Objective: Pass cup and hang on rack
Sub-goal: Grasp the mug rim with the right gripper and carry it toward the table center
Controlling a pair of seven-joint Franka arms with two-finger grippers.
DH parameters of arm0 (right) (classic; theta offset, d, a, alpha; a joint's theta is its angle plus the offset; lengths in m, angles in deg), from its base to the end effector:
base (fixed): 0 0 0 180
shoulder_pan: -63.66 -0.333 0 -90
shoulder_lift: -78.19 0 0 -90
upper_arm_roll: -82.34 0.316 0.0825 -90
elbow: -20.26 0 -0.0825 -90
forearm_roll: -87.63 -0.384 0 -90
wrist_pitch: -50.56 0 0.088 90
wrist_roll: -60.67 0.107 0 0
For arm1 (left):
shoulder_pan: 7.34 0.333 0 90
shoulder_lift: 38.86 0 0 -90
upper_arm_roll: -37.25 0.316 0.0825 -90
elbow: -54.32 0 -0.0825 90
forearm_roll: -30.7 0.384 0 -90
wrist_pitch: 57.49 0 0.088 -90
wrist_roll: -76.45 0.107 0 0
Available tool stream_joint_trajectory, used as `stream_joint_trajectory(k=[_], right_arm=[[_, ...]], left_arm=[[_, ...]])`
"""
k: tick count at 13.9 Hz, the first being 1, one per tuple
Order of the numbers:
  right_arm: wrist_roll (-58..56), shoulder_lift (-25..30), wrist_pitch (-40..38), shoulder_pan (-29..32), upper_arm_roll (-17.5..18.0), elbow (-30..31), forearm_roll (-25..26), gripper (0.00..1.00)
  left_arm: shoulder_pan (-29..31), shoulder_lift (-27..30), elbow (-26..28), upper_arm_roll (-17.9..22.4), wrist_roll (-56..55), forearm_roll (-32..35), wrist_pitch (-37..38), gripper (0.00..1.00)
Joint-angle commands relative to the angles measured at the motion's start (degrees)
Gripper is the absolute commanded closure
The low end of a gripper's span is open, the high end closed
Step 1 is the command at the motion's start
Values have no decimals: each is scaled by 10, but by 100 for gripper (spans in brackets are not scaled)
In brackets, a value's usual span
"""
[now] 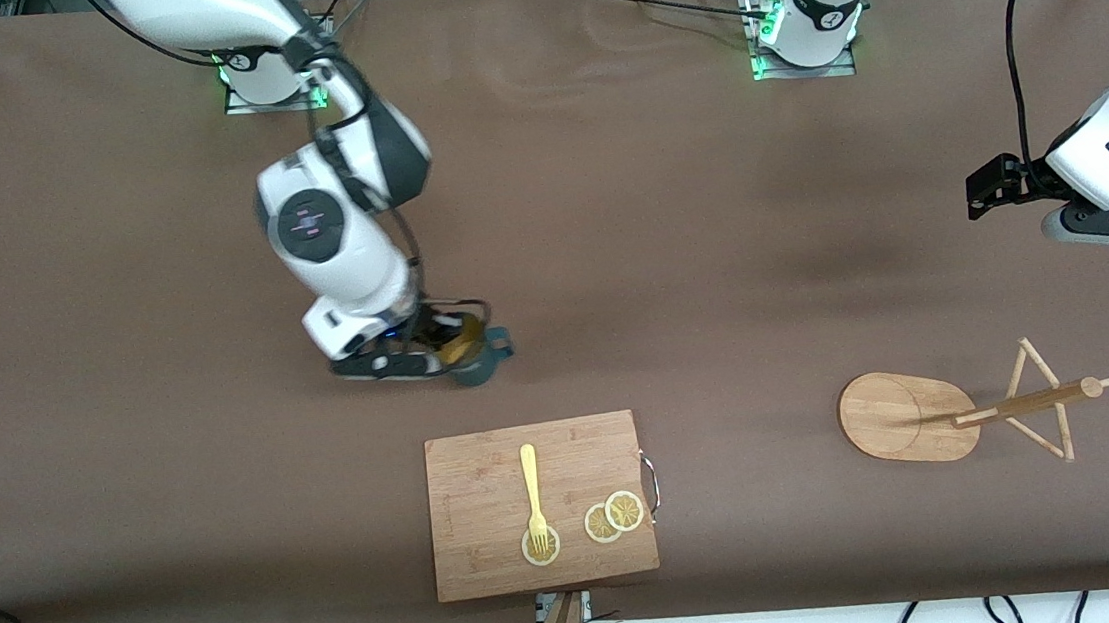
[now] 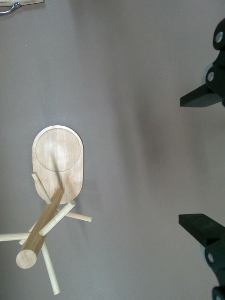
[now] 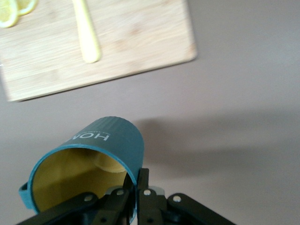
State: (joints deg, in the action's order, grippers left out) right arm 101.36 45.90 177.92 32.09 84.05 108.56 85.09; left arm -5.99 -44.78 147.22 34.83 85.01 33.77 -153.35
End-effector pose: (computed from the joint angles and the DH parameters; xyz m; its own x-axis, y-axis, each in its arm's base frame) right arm 0.5955 0.3886 0.3360 0.9854 -0.1619 0.0536 -0.1548 -0.9809 -0.1174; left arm 0.5891 -0.0047 0.5502 0.9833 -0.1725 -0.0583 -0.1749 -0.9838 -0.0403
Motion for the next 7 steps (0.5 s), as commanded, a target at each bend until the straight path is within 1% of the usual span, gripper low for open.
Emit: stream_joint_trajectory(k=[1, 3, 7], right_arm=[[99, -74, -20, -59, -8, -108, -4, 100], [151, -108, -20, -98, -8, -147, -3, 100], [187, -138, -16, -156, -8, -188, -3, 100]], left_arm=[[0, -3, -4, 1, -1, -13, -2, 0], [0, -3, -5, 1, -1, -13, -2, 0], [3, -8, -6, 1, 3, -14, 0, 0]])
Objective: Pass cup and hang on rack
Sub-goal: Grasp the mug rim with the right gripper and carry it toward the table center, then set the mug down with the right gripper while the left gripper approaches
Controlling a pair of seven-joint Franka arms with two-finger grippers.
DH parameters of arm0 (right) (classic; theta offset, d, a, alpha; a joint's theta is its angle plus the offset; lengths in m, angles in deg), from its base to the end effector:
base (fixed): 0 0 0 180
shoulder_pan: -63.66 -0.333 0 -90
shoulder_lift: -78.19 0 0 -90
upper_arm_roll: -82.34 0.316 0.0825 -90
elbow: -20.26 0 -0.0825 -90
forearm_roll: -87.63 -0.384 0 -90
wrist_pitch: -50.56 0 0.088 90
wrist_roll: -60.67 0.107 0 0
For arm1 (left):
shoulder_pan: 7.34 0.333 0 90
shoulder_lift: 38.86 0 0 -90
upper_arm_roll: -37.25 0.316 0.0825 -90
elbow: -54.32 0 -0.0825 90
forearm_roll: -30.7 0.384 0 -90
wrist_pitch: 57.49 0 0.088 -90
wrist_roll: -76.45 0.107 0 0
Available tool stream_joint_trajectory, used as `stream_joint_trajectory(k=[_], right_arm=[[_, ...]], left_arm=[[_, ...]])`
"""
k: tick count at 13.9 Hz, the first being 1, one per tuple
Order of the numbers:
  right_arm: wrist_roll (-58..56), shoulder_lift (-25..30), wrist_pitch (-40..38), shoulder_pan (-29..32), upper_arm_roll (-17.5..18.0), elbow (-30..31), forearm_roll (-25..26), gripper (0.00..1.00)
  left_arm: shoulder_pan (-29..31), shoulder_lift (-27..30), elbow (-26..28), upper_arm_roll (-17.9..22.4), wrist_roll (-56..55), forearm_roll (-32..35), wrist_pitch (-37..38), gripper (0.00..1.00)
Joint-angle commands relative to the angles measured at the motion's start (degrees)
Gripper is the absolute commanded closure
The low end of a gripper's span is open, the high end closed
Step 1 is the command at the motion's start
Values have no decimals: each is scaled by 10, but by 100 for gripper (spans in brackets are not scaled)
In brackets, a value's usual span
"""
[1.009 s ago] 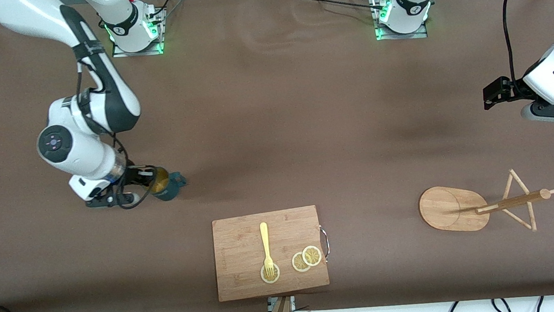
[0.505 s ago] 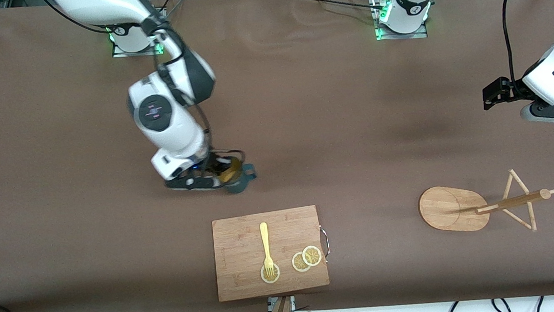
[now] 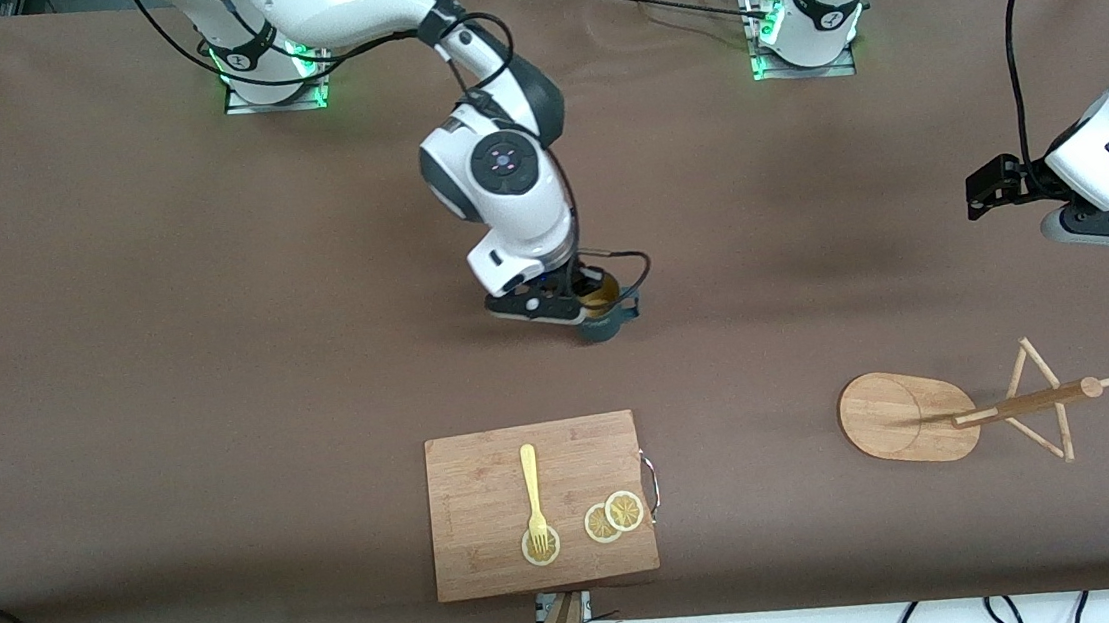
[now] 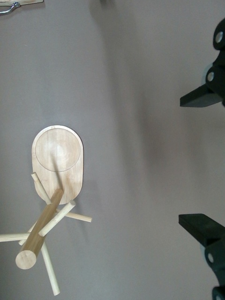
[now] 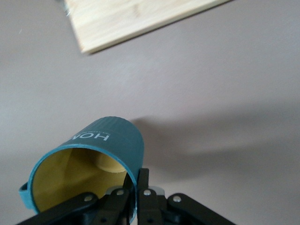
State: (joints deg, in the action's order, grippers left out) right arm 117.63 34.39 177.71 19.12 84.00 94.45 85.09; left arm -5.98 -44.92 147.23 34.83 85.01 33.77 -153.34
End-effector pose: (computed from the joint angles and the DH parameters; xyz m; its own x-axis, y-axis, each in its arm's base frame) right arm 0.5290 0.5457 0.3052 0.9743 -0.2224 0.0367 -0.2136 -0.9629 -0.1650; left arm 0.5896 -0.0046 0.5487 0.9832 -0.1723 -0.0611 -0.1749 -0.9838 -0.0398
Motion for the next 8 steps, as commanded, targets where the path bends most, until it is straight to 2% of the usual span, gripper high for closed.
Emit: stream_joint_trajectory(k=[1, 5, 8], right_arm=[[41, -29, -12, -39, -8, -52, -4, 100], [50, -47, -5, -78, -4, -59, -4, 100], [87, -67, 24, -81, 19, -63, -4, 100]], left_arm=[[2, -8, -6, 1, 3, -14, 1, 0], [2, -7, -8, 1, 3, -14, 1, 0], [2, -8, -9, 1, 3, -14, 1, 0]])
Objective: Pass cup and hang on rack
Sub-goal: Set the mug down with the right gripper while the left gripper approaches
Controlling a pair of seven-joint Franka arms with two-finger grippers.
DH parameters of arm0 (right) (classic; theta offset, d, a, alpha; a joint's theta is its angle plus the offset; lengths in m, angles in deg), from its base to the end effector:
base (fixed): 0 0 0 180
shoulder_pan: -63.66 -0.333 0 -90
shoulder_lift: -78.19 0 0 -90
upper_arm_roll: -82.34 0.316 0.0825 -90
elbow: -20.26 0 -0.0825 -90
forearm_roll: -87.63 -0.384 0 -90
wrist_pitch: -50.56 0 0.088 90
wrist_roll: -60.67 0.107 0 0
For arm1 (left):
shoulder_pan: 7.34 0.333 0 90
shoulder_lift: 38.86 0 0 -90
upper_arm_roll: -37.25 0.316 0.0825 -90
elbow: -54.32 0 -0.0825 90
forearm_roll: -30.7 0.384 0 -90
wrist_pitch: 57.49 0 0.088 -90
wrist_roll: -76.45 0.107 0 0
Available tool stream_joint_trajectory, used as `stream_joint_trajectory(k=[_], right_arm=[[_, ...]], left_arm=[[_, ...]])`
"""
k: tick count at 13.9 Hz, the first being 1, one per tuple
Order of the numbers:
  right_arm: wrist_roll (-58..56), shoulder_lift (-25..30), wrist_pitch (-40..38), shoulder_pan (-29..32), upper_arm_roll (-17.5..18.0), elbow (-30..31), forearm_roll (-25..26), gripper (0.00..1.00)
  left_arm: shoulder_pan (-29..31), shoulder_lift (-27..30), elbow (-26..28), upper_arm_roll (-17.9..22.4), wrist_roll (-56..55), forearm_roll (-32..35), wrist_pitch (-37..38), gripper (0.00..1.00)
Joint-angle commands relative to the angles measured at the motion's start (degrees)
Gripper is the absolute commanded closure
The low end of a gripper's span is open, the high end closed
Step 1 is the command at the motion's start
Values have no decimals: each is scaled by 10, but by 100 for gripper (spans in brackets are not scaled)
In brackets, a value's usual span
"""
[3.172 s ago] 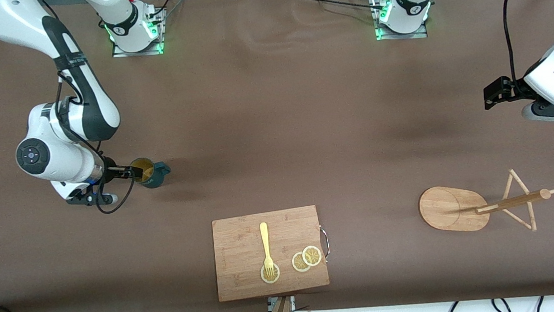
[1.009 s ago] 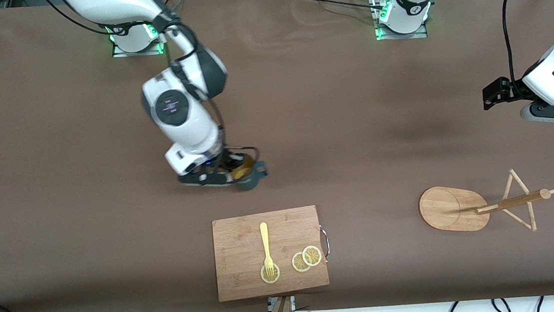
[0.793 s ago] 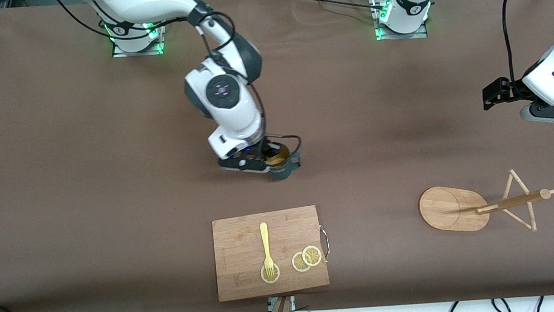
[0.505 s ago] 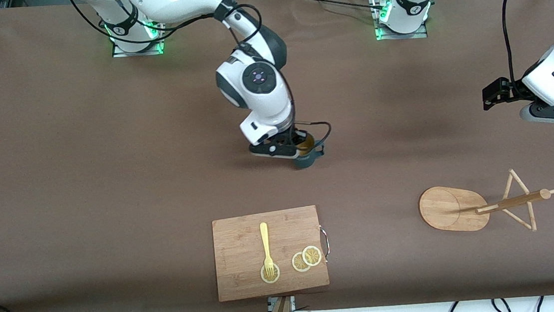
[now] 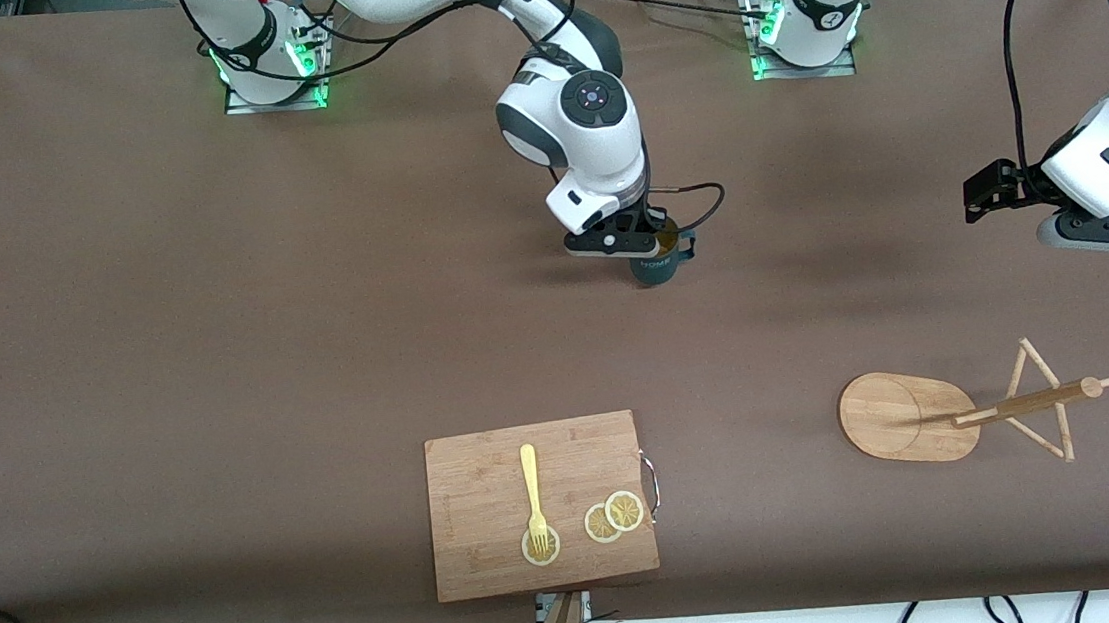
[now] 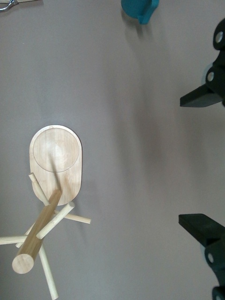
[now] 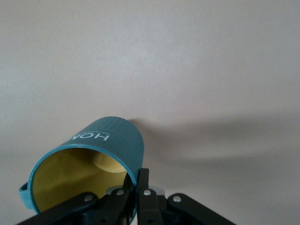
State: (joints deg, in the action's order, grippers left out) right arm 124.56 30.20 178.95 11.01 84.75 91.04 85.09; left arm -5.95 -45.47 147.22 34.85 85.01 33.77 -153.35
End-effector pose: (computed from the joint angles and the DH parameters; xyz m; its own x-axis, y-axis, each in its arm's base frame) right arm 0.4479 0.6275 0.2803 0.9808 -0.1949 0.0102 -0.1899 -0.9652 -0.1800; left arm 0.5917 -0.0040 0.5431 0.9827 -0.1715 -0.0701 -0.1744 -0.9839 -0.0380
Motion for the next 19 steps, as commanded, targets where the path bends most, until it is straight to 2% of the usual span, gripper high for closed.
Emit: stream_joint_trajectory(k=[1, 6, 8, 11, 17, 18, 19], right_arm=[[18, -32, 16, 0, 19, -35, -4, 100], [18, -40, 14, 0, 23, -41, -6, 100], [18, -40, 14, 0, 23, -42, -35, 99], [19, -42, 15, 0, 23, -41, -42, 98], [19, -59, 15, -3, 24, -40, -43, 97], [19, -61, 15, -3, 24, -40, -44, 90], [19, -61, 15, -4, 24, -39, -43, 35]], left_arm=[[2, -2, -9, 0, 3, -14, 1, 0], [2, -7, -10, 0, 1, -14, 1, 0], [4, -9, -13, 1, 1, -15, 1, 0], [3, -12, -14, 1, 1, -14, 1, 0], [5, -68, -27, 1, 4, -15, 7, 0], [5, -72, -23, 2, 2, -14, 8, 0], [10, -84, -23, 2, 6, -15, 15, 0]])
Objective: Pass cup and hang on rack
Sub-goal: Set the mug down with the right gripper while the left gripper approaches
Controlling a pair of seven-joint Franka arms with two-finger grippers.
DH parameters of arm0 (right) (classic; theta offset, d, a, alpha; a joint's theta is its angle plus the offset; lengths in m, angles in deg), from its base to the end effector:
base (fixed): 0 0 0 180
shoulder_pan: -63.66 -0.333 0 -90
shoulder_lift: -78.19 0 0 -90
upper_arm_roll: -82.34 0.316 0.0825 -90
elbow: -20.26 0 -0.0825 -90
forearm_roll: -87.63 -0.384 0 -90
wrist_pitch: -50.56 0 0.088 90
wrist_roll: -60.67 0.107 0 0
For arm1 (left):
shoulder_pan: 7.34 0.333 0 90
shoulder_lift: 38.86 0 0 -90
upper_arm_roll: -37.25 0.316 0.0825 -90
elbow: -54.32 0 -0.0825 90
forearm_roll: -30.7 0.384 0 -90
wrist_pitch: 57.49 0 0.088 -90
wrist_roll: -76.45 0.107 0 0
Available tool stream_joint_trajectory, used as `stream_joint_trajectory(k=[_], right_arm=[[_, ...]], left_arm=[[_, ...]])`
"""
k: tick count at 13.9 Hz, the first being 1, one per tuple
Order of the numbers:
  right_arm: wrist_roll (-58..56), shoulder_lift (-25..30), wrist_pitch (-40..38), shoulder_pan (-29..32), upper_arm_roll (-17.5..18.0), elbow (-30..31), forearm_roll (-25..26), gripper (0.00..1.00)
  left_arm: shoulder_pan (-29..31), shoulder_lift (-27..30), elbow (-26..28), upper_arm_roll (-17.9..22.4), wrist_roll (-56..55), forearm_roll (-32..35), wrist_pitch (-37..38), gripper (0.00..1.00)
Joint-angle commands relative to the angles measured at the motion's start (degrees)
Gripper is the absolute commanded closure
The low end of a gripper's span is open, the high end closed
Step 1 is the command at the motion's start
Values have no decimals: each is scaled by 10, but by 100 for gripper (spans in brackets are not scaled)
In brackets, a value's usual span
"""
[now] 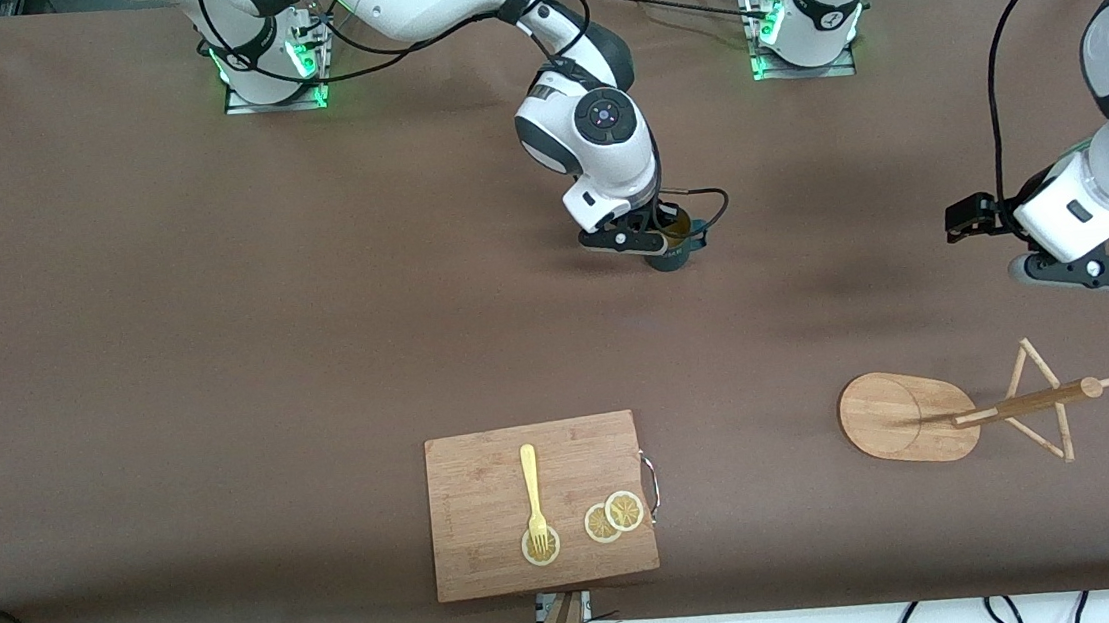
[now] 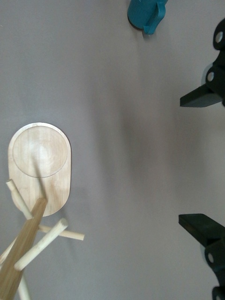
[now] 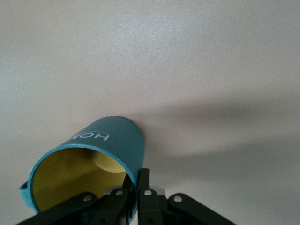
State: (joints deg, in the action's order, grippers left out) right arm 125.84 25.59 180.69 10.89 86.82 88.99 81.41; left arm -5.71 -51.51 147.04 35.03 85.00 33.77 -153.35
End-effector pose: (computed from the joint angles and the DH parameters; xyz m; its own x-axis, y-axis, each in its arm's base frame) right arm 0.4323 0.6440 0.2395 0.9708 -0.2268 -0.0783 -0.2381 -0.9509 -0.1978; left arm 0.6110 0.0008 0.4811 0.9717 -0.1644 -0.1697 -0.1699 -0.9853 -0.0181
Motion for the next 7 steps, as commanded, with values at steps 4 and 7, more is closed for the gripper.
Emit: stream_joint_trajectory(k=[4, 7], right_arm=[[6, -1, -19, 2, 2, -22, -12, 0], [0, 27, -50, 16, -2, -22, -12, 0]], left_arm=[[42, -51, -27, 3, 8, -15, 18, 0], [46, -59, -26, 2, 19, -15, 43, 0]])
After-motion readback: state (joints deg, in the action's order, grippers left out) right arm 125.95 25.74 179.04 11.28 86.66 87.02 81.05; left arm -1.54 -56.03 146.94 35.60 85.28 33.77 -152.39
